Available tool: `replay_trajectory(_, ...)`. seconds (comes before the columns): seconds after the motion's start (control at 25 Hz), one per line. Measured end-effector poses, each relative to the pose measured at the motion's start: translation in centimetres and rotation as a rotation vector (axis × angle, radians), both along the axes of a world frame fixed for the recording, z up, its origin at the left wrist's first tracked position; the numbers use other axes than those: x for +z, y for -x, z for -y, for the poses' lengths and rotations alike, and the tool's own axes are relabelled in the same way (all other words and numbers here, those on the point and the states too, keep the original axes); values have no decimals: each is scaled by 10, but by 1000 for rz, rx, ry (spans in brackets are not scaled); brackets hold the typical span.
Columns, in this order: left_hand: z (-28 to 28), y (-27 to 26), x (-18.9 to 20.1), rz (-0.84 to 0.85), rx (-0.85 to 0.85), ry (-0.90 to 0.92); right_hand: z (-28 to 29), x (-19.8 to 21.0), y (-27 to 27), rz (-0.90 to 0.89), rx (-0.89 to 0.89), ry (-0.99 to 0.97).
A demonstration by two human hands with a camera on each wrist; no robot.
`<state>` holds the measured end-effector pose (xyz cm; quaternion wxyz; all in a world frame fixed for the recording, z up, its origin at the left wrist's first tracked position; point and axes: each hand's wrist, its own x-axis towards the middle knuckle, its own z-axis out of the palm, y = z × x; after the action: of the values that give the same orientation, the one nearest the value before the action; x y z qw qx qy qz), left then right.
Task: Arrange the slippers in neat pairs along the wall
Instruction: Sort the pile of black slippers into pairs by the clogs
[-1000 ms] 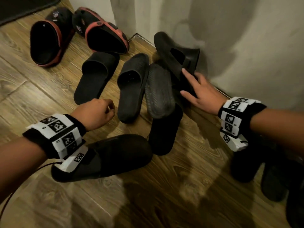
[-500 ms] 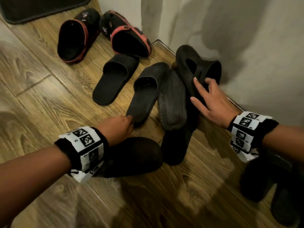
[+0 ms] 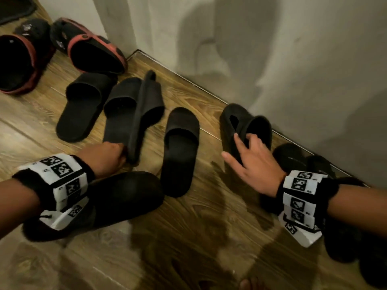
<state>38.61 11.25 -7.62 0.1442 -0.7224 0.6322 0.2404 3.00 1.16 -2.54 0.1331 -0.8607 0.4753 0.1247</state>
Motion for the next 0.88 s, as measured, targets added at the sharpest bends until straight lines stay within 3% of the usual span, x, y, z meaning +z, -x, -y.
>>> replay_trajectory(0.16,-13,11,16,106,-29,-90,-20,-9,27,-173,3,-104)
replay_trajectory(0.36,-41,17,37,192,-156,-201,-8,-17,27,-206,73,-278)
replay_trajectory(0.52,-58,13,51,190,-330,-194,0,-14,31,-170,172,-190)
replay_trajectory(0.68,-66,14,56,412,-484,-315,-2,-11,38,-128,251,-71)
replay_trajectory(0.76,-67,19,56,427,-492,-360,-1,-9,42,-115,266,-26)
replay_trajectory(0.88,-62,25,58,362,-585,-221,-3,-6,45,-139,308,60)
